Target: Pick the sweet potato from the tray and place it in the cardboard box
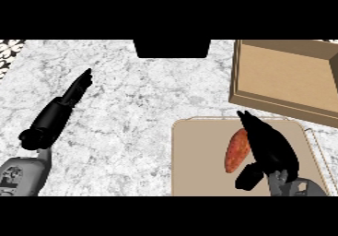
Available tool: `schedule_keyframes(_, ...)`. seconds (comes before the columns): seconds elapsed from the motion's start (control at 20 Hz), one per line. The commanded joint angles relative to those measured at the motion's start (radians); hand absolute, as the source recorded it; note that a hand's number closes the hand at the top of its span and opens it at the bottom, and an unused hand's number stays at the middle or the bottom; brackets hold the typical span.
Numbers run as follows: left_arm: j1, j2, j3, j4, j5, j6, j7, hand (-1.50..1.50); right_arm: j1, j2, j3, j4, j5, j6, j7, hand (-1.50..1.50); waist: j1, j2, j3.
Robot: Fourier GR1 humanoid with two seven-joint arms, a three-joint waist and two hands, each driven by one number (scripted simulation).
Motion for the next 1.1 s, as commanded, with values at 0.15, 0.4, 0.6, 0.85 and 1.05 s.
schedule_keyframes(0.15,-0.02,-0.02,0.033,-0.054,0.0,-0.018,0.064,0.0,0.068,-0.019,-0.035,0.083,0.072,-0.001,-0.058,-1.5,-0.001,0.0,0.0)
schedule_keyframes(0.4,-0.036,-0.074,0.01,-0.025,-0.077,0.007,0.044,0.0,0.054,0.092,-0.011,0.147,0.138,-0.052,-0.068,-1.5,0.0,0.0,0.0)
schedule_keyframes(0.6,-0.022,-0.091,0.024,0.041,-0.092,-0.006,-0.013,0.0,0.024,0.104,-0.002,0.16,0.147,-0.009,-0.115,1.5,0.0,0.001,0.0)
schedule_keyframes(0.85,0.012,-0.067,0.05,0.013,-0.071,-0.051,-0.039,0.0,0.061,0.029,0.01,0.166,0.235,-0.128,-0.302,1.5,0.0,0.0,0.0)
schedule_keyframes(1.05,0.048,-0.076,0.053,0.018,-0.087,-0.056,-0.064,0.0,0.004,0.05,-0.014,0.282,0.305,-0.213,-0.368,1.5,0.003,0.001,0.0)
